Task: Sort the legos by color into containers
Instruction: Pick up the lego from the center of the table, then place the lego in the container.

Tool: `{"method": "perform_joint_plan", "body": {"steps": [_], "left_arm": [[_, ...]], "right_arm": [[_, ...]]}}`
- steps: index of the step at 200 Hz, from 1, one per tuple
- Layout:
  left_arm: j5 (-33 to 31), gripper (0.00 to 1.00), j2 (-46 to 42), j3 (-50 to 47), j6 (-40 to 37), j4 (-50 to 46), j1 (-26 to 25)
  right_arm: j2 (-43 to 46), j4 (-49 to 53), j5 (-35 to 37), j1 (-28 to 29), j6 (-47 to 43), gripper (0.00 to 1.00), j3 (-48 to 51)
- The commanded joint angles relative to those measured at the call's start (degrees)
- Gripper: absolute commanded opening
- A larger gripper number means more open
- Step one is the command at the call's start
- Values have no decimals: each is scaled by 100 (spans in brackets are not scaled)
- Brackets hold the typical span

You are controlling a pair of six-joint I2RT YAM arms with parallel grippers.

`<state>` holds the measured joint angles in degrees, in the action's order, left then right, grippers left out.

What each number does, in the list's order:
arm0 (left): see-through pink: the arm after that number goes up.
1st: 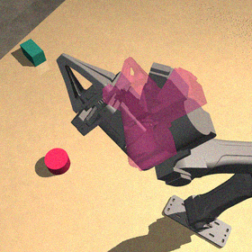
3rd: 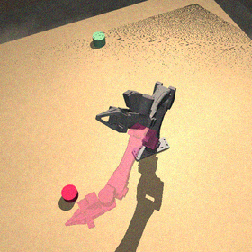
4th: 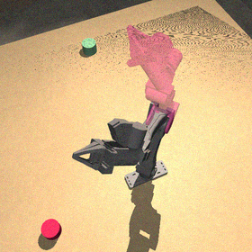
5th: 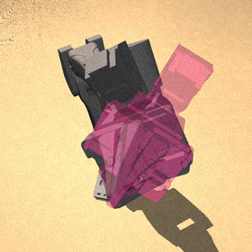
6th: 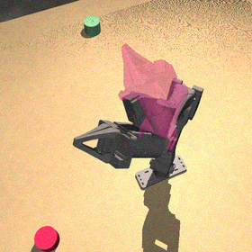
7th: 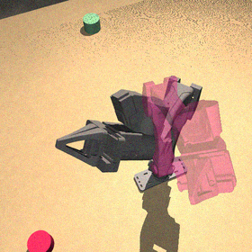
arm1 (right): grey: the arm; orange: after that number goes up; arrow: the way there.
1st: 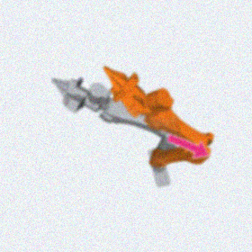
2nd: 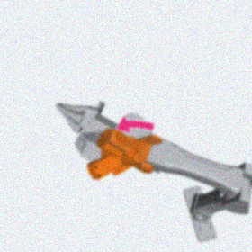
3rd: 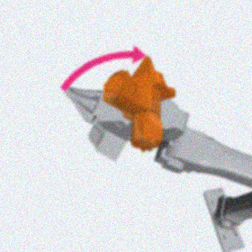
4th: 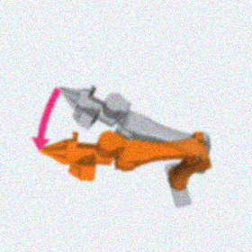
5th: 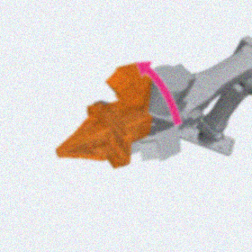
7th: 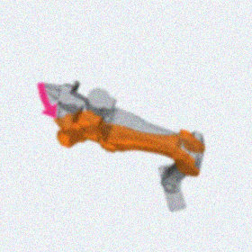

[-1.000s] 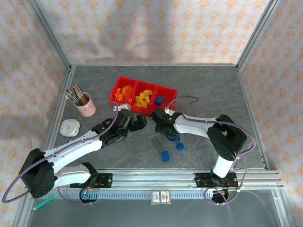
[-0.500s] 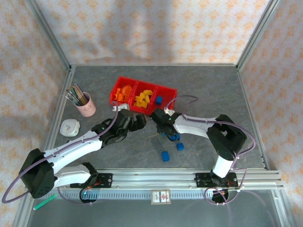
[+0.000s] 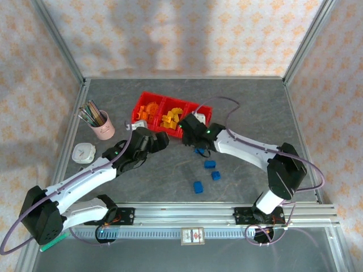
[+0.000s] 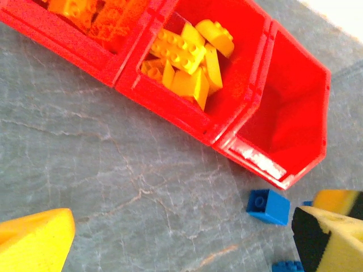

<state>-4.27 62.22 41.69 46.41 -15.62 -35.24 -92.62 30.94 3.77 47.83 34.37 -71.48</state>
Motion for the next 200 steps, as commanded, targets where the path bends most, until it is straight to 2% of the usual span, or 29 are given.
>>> {"method": "perform_joint_plan", "body": {"steps": [1, 42, 124, 200], "left_arm": [[70, 99, -52, 342, -259, -117, 178], [168, 99, 300, 699, -430, 59, 366], [313, 100, 771, 867, -457, 366, 545], [332, 99, 789, 884, -518, 349, 632]], "right_arm": [[-231, 195, 344, -360, -512, 24, -449], [-1052, -71, 214, -899, -1086, 25, -1258], [-2648, -159, 160, -1309, -1514, 26, -2663], [-2911, -185, -12, -1444, -1584, 44, -3112]]}}
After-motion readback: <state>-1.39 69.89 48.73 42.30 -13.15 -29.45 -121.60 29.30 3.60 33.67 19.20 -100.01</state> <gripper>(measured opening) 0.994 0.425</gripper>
